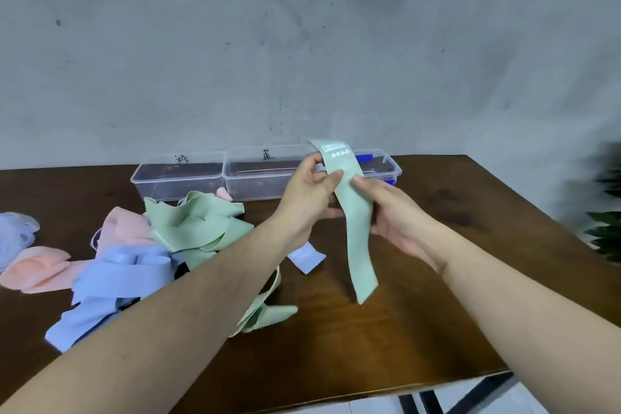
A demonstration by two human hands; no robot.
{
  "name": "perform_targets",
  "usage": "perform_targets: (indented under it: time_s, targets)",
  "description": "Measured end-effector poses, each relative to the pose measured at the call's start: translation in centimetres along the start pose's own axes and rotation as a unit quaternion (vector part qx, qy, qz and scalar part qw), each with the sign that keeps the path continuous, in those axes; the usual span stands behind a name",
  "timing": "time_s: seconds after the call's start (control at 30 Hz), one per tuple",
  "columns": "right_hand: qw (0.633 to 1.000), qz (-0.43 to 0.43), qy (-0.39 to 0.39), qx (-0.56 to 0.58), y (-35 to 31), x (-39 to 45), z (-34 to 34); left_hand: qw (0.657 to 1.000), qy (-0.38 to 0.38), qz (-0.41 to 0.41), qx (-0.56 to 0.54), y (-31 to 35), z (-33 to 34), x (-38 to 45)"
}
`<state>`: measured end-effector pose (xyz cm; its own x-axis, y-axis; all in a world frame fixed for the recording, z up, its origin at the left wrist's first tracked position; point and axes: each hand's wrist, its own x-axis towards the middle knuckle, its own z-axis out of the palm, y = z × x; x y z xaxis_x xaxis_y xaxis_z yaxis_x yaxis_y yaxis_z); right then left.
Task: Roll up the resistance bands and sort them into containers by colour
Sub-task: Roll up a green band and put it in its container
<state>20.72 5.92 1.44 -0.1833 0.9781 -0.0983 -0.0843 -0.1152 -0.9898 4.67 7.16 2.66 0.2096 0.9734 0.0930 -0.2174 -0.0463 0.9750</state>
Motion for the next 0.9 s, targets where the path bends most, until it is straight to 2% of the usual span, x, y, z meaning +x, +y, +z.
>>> perform_targets:
  time_s: [0.1, 0.23, 0.4, 0.53, 0.67, 0.8, 0.9]
  targets:
    - [0.999, -0.006, 0.027, -0.028, 0.0, -1.0, 0.0, 1.0, 0.013, -0.003, -0.016, 0.5, 0.5, 0.0]
    - [0.997, -0.001, 0.051, -0.057, -0.5, -2.3, -0.6, 0.997, 0.035, -0.067, -0.033, -0.5, 0.8, -0.5]
    - [0.993, 0.082, 0.024, -0.078, -0.6, -4.4, -1.6, 0.986, 0.061, -0.127, -0.094, -3.4, 1.6, -0.9]
    - [0.978, 0.182, -0.002, -0.103, -0.5, -6.2, -2.6, 0.969, 0.074, -0.168, -0.168, -4.5, 2.6, -0.2]
    - [0.965, 0.235, -0.01, -0.12, 0.3, -7.8, -3.8, 0.951, 0.119, -0.233, -0.164, -5.6, 3.1, 1.5]
    - [0.96, 0.241, 0.02, -0.143, 2.2, -8.0, -5.5, 0.946, 0.09, -0.281, -0.13, -6.6, 3.6, 2.1]
    - [0.956, 0.253, 0.023, -0.149, 3.5, -7.9, -6.2, 0.953, 0.081, -0.272, -0.106, -7.2, 4.1, 2.6]
